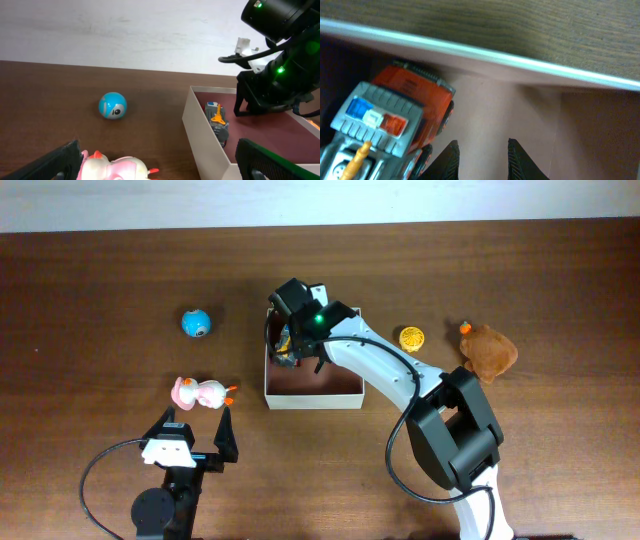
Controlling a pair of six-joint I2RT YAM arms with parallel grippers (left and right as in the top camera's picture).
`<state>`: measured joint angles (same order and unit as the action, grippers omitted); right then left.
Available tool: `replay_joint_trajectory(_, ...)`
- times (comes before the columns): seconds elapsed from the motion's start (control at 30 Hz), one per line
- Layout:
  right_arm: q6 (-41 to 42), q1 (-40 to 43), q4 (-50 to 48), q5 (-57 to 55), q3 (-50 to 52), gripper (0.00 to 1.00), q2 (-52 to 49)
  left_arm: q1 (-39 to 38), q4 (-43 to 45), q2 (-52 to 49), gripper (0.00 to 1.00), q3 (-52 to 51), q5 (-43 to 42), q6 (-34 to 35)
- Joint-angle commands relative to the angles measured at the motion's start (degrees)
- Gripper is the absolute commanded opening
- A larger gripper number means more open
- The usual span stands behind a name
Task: Pack container
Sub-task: 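Lower the fire truck into the box and open the right gripper, then move the right gripper right to the brown plush bear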
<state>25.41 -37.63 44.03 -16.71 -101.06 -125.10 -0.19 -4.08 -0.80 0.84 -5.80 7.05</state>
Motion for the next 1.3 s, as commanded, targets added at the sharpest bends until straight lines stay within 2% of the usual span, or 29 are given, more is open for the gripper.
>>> replay_joint_trajectory(0.0, -0.2, 0.3, -0.9, -0.6, 0.3, 0.27, -0.7, 0.4, 0.0, 0.5, 1.0, -0.3, -0.4, -0.7)
replay_joint_trajectory(0.43, -3.8, 0.3, -6.2, 10.0, 0.3, 0.27, -2.8, 0.4, 0.0, 0.5, 1.0, -0.3, -0.4, -0.7)
replay_joint_trajectory(0.8, -5.1, 0.5, -6.7, 10.3, 0.2, 0.28, -2.7, 0.4, 0.0, 0.5, 1.0, -0.3, -0.4, -0.7)
replay_joint_trajectory(0.83, -5.1, 0.7, -5.7, 10.3, -0.4, 0.33, -2.5, 0.4, 0.0, 0.5, 0.99, -0.3, -0.4, -0.7)
replay_joint_trajectory(0.97, -5.1, 1.3, -0.1, 10.6, -4.8, 0.39, -1.7, 0.4, 0.0, 0.5, 0.99, -0.3, -0.4, -0.7)
replay_joint_trajectory(1.13, -5.3, 1.4, 11.7, 10.5, -15.8, 0.45, -0.9, 0.4, 0.0, 0.5, 1.0, -0.3, -0.4, -0.7)
replay_joint_trajectory(1.17, -5.3, 1.4, 16.2, 10.5, -20.5, 0.46, -0.9, 0.4, 0.0, 0.5, 1.0, -0.3, -0.4, -0.7)
replay_joint_trajectory(1.27, -5.3, 2.3, 23.4, 10.4, -27.9, 0.46, -0.9, 0.4, 0.0, 0.5, 0.99, -0.3, -0.4, -0.7)
